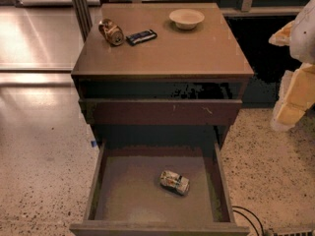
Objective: Pick 7up can from middle drawer and place on counter
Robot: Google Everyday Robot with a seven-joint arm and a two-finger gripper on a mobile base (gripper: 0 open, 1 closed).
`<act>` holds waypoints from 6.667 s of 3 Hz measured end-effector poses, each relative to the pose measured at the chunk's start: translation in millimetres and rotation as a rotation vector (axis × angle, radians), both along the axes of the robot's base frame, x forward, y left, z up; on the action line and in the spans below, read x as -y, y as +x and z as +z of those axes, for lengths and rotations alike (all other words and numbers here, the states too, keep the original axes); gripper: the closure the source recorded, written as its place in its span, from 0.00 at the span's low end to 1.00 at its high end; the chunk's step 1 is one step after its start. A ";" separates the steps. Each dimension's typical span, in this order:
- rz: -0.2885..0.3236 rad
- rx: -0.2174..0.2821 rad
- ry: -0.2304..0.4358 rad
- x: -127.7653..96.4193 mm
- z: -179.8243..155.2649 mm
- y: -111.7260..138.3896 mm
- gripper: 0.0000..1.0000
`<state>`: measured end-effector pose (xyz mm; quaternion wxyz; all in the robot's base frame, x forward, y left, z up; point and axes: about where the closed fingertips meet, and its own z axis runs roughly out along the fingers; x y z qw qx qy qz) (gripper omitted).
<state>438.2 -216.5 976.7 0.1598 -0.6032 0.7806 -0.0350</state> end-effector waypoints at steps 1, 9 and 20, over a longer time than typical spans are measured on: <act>0.002 0.007 0.001 -1.7 -3.1 -0.8 0.00; 0.000 -0.120 0.162 -87.3 -316.7 -38.7 0.00; -0.048 -0.275 0.308 -183.1 -565.8 42.6 0.00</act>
Offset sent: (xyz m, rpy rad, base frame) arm -0.0337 0.0087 -0.1281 0.0372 0.1290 -0.0135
